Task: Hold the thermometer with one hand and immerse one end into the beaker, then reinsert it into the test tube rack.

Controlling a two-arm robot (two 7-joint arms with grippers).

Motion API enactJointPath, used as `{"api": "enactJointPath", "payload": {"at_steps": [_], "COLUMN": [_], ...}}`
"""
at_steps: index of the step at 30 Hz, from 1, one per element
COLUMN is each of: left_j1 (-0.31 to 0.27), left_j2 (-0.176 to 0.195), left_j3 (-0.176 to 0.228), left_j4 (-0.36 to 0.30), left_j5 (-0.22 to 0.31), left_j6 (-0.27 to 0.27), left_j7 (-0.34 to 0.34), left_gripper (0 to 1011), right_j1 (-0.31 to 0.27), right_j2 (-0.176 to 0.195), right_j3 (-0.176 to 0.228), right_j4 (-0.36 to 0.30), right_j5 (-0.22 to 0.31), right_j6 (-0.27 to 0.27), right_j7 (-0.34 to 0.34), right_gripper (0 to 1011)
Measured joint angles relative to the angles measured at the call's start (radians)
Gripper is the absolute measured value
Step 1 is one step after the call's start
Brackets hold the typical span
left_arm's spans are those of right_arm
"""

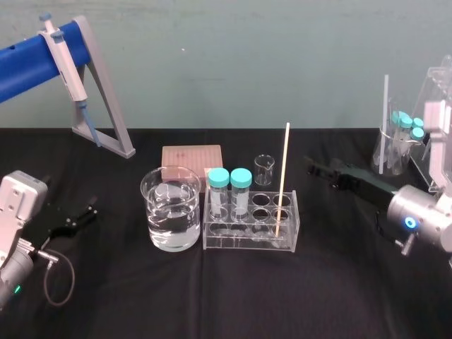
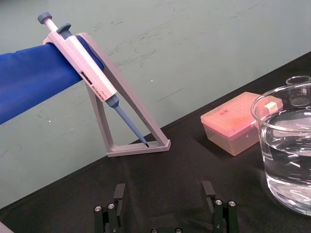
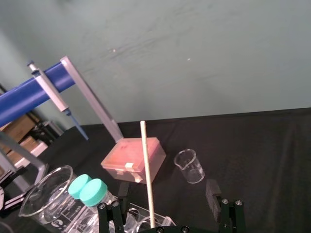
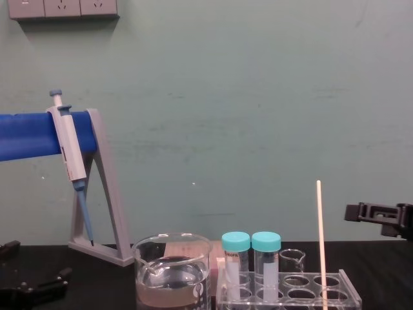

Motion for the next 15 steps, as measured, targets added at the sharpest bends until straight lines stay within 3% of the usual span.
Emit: {"api": "enactJointPath", "payload": {"at_steps": [6, 15], "left_j1": [0.000, 0.000], "left_j2": [0.000, 0.000], "left_j3": [0.000, 0.000], "left_j4": [0.000, 0.000], "left_j5": [0.000, 0.000], "left_j6": [0.000, 0.000], "left_j7": [0.000, 0.000], "left_gripper": [1004, 1004], "right_j1": [0.077, 0.172], "right_j2": [0.003, -0.019], "right_j3": [-0.051, -0.123], "right_j4": [0.063, 0.156], "right_j5": [0.000, -0.008], "right_j6": [0.036, 0.046], "right_j7": [0.034, 0.083], "right_gripper": [1003, 1003]}}
